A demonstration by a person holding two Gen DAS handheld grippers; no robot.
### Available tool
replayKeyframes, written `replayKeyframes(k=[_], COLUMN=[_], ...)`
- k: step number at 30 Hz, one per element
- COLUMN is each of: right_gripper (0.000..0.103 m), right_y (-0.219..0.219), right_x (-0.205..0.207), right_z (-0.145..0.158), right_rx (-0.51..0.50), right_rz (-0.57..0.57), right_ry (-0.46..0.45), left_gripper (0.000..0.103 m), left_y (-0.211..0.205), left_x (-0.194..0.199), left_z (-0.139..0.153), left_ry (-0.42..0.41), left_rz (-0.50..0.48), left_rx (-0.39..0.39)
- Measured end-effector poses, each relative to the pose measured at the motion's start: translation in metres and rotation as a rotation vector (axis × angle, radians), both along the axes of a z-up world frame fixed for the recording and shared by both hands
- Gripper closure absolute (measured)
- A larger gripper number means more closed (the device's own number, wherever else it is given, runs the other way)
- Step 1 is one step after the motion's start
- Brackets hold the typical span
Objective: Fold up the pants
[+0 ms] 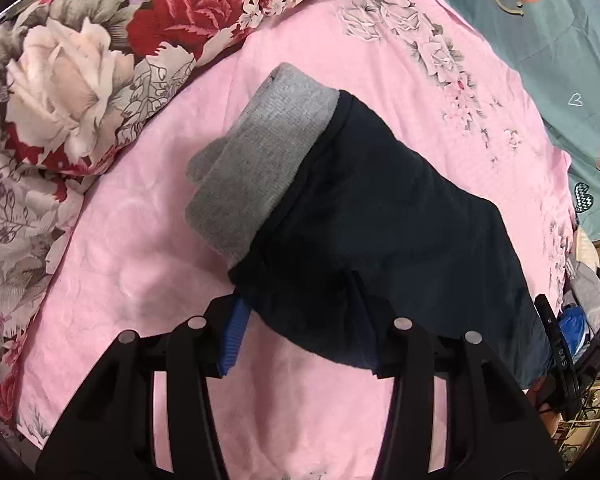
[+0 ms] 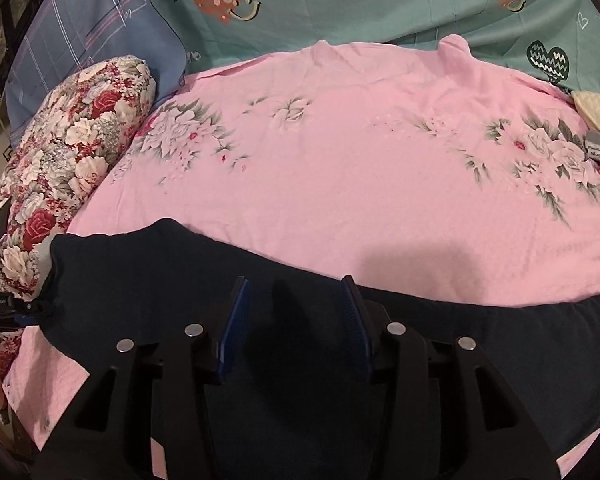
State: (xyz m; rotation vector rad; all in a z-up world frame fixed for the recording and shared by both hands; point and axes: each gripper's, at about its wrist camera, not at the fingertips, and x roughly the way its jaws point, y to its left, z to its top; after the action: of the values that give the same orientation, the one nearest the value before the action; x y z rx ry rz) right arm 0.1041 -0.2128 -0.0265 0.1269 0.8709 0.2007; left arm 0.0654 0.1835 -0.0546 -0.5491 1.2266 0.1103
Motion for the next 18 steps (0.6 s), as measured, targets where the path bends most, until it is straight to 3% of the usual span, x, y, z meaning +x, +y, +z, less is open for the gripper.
replayKeyframes(k=[2, 5, 6, 15, 18], right_gripper=[0.056, 0.056, 0.056, 0.056, 0.056], right_y=[0.001, 0.001, 0.000, -0.001, -0.002], right_x=[0.001, 0.000, 0.000, 0.000, 0.001], right_z=[-0.001, -0.001, -0.002, -0.004, -0.006], right_rx=[0.004, -0.017, -0.017, -0.011, -0.003], right_rz=[0.005, 0.018, 0.020, 0.022, 0.014], right_ry=[-0.002, -0.019, -0.021, -0.017, -0.009], left_gripper=[0.057, 0.092, 0.096, 0.097, 0.097], left_y=[0.000, -0.008, -0.011, -0.019, -0.014], left_x=[0.001, -0.002, -0.003, 0.000, 0.010], left_z=[-0.001, 0.010, 0.015, 0.049, 0.039], left_ry=[0.006, -0.022, -0.036, -0.170, -0.145], left_rz=[0.021, 0.013, 0.002, -0.005, -0.003], left_rx=[0.005, 0.094, 0.117, 0.228, 0.241])
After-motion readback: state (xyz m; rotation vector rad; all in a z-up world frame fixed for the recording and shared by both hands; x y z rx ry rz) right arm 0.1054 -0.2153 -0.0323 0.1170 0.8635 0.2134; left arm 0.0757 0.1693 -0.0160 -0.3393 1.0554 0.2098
